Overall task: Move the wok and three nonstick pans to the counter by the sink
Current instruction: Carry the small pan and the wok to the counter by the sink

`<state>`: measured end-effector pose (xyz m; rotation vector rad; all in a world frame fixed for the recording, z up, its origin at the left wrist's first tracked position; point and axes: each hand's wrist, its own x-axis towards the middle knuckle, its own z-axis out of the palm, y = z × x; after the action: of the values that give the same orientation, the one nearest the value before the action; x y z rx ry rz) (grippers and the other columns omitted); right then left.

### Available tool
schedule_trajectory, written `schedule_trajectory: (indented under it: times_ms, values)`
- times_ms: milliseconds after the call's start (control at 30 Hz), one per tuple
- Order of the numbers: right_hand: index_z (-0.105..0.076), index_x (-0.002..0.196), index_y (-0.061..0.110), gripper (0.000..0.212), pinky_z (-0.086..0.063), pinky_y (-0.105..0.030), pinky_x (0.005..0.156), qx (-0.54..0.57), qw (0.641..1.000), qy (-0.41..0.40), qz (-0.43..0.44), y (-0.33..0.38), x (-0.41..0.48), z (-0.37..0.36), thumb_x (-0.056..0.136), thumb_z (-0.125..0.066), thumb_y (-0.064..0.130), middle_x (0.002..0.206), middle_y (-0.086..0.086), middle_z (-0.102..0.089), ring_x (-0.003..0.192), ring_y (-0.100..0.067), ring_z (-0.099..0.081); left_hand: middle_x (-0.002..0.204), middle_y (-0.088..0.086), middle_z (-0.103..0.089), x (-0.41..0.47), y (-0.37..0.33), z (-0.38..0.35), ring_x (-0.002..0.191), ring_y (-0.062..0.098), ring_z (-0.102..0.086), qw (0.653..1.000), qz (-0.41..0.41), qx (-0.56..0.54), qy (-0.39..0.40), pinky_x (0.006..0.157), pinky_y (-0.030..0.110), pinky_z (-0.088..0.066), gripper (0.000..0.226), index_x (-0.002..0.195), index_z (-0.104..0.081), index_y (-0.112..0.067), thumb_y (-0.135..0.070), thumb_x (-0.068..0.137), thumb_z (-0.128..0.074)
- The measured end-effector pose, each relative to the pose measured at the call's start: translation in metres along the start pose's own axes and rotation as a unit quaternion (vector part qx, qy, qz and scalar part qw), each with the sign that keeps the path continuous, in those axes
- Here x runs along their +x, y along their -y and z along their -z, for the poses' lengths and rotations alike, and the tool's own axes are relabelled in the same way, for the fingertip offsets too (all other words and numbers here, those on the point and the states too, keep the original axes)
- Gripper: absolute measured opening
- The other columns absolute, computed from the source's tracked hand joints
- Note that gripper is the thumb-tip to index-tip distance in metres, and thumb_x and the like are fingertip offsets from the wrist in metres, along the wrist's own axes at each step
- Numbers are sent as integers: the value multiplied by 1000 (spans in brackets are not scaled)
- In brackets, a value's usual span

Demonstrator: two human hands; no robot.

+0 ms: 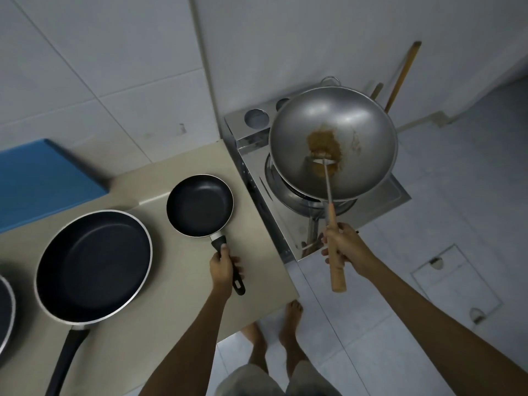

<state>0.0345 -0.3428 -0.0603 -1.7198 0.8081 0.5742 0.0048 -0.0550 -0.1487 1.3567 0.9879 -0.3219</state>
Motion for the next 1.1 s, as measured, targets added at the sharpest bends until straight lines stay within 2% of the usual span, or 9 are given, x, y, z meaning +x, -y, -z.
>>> schedule_trajectory:
  times_ms: [133,333,400,567,700,833,1100]
  values:
    - [-64,106,3,38,-59,-41,63,66,997,34,-17,-3,6,1,97,-59,40,90,-17,-67,73,-27,-69,60,10,-52,9,2,3,39,23,-47,994,53,-83,41,39,27,-42,41,87,-52,-6,-39,107,-37]
    - [-62,94,12,34,-51,-29,51,209,971,100,-52,-12,8,0,97,-55,46,72,-6,-63,55,-17,-60,49,2,-48,10,-4,19,35,20,-45,979,106,-139,107,36,23,-37,47,73,-49,-13,-47,103,-33]
    - [-64,86,12,35,-49,-27,47,252,959,113,-56,-14,8,-1,94,-59,45,66,-6,-63,53,-16,-60,49,1,-47,10,-8,23,33,17,-43,976,98,-151,124,34,22,-36,46,76,-50,-13,-46,102,-34]
    - [-61,79,13,37,-48,-27,47,290,947,128,-46,-19,7,-3,95,-56,46,62,-4,-60,52,-19,-60,51,1,-45,3,-24,23,34,15,-40,970,73,-183,144,33,22,-35,37,103,-53,-12,-41,106,-30]
    - [-59,82,13,37,-47,-24,41,287,949,123,-39,-19,4,-3,98,-51,45,59,-4,-59,44,-17,-57,51,-1,-44,-4,-39,26,35,14,-40,977,60,-148,144,33,21,-35,34,104,-51,-11,-38,106,-31]
    - [-58,76,14,40,-43,-22,38,297,946,126,-38,-20,-1,-5,99,-49,46,55,-2,-56,40,-13,-53,52,0,-43,-18,-43,33,34,14,-39,979,46,-105,166,32,23,-35,34,105,-53,-10,-37,106,-33]
    - [-54,72,16,41,-41,-19,36,293,946,132,-42,-10,-26,-10,101,-45,43,50,2,-54,37,-9,-48,49,3,-47,-62,-54,60,34,17,-40,979,-21,-60,193,31,25,-38,39,104,-54,-7,-40,106,-32]
